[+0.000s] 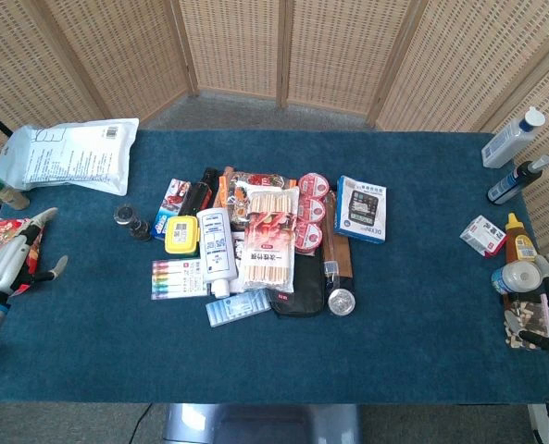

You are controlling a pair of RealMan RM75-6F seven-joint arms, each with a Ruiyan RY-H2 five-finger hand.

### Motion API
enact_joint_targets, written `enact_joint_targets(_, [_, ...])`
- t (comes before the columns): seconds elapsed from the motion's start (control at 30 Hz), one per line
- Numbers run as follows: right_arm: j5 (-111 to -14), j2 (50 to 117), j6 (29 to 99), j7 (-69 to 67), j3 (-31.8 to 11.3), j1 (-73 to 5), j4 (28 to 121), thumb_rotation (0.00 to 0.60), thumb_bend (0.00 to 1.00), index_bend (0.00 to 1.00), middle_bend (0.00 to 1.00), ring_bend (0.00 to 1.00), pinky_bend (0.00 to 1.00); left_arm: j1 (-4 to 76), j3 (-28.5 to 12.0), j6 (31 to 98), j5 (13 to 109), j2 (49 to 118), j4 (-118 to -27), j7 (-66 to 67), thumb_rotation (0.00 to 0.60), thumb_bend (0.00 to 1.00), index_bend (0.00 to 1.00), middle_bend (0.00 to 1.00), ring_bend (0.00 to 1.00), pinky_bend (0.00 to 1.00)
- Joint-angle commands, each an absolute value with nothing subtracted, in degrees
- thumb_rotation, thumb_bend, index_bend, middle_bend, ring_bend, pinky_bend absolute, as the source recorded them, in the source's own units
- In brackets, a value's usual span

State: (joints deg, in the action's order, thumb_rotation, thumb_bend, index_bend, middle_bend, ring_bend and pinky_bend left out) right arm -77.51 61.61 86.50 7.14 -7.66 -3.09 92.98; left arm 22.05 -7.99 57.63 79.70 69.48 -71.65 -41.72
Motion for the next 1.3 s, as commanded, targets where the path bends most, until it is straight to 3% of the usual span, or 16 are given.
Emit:
enact_joint_targets(0.03, [-77.3,61.3,86.6,7.5,-7.7,-2.9,93.2,0.486,0.26,0.00,0.10,0.00,0.00,25.9,-8.5,53.9,80.6,75.1,-65.1,-46.9,0.591,0.45,0.00,0.00,0.00,0.00])
enact_joint_targets(0.7, [-74.6,58.6,87.8,8.3,-8.2,-0.9,95.7,0.489,0.26,0.00,0.11,0.00,0.00,38.2,-7.7,47.4,85.1,92.7,-43.8,-68.0,0.599,0.45,0.00,0.00,0.00,0.00])
enact_joint_targets(0.8, [-74.3,58.3,88.2,8.1,-8.2,-0.5,95.9,0.488,0.26,0.00,0.11,0.00,0.00,38.8,-8.1,48.1,84.7,94.5,-41.7,-69.2,0.600,0.45,0.02,0.07,0.15,0.00])
enact_joint_targets(0.9, [-74.1,58.2,88.3,7.7,-8.2,-0.2,95.9,0.485,0.26,0.00,0.11,0.00,0.00,39.1,-8.4,48.2,84.0,95.7,-40.4,-69.8,0.600,0.46,0.19,0.20,0.37,0.04])
enact_joint_targets(1.03, [-74.0,58.1,88.0,7.4,-8.3,-0.2,95.8,0.489,0.26,0.00,0.11,0.00,0.00,39.1,-8.8,48.2,82.8,96.6,-39.2,-70.2,0.600,0.53,0.40,0.43,0.62,0.30])
enact_joint_targets(1.13, [-74.0,58.2,87.9,7.2,-8.3,-0.3,95.8,0.489,0.26,0.00,0.11,0.00,0.00,38.9,-9.2,48.5,81.8,97.1,-38.6,-69.7,0.600,0.58,0.48,0.52,0.68,0.37])
enact_joint_targets(1.3, [-74.1,58.2,87.7,7.0,-8.5,-0.4,95.8,0.488,0.26,0.00,0.11,0.00,0.00,38.4,-9.7,49.0,80.8,97.1,-38.4,-69.5,0.600,0.59,0.51,0.55,0.71,0.42])
